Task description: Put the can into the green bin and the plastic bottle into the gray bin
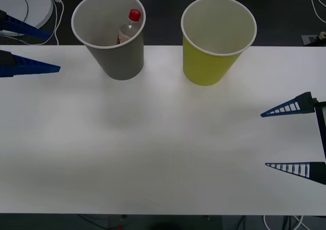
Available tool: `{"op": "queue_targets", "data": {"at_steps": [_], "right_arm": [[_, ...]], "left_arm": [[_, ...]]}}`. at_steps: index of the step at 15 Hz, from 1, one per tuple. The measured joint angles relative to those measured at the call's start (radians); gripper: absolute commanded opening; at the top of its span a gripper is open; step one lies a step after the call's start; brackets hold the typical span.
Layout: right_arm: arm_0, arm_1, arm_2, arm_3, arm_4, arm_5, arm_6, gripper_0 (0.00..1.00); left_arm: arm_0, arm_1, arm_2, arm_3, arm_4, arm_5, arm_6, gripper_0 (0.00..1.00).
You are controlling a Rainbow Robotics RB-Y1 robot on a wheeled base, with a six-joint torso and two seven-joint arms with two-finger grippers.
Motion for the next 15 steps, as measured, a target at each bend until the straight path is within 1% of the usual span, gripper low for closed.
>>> {"op": "queue_targets", "data": {"at_steps": [4, 7, 9, 11, 15], "right_arm": [[0.000, 0.000, 0.000, 0.000, 0.000, 0.000, 0.000, 1.00], [0.000, 0.000, 0.000, 0.000, 0.000, 0.000, 0.000, 1.00], [0.000, 0.000, 0.000, 0.000, 0.000, 0.000, 0.000, 1.00], [0.000, 0.000, 0.000, 0.000, 0.000, 0.000, 0.000, 1.00], [0.000, 0.000, 0.000, 0.000, 0.000, 0.000, 0.000, 1.00]], "left_arm": [[0.197, 0.000, 0.101, -0.014, 0.107, -0.008, -0.222, 1.00], [0.295, 0.000, 0.170, -0.016, 0.148, -0.060, -0.352, 1.00], [0.378, -0.001, 0.216, -0.035, 0.176, -0.071, -0.433, 1.00], [0.448, -0.002, 0.242, -0.052, 0.211, -0.071, -0.502, 1.00], [0.543, -0.016, 0.258, -0.058, 0.263, -0.071, -0.653, 1.00]]}}
